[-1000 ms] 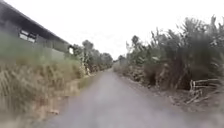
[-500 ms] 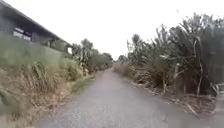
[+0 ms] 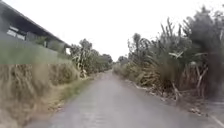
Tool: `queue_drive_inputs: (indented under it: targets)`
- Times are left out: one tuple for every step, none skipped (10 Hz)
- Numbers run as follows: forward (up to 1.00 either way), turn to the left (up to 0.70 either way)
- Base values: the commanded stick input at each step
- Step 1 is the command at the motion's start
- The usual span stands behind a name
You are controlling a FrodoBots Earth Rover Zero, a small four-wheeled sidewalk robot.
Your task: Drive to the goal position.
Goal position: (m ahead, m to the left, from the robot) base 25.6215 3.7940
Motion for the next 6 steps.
queue_drive_inputs:
  targets:
    - [1.0, 0.0]
    - [1.0, 0.0]
    - [1.0, 0.0]
    - [1.0, 0.0]
    - [1.0, 0.0]
    - [1.0, 0.0]
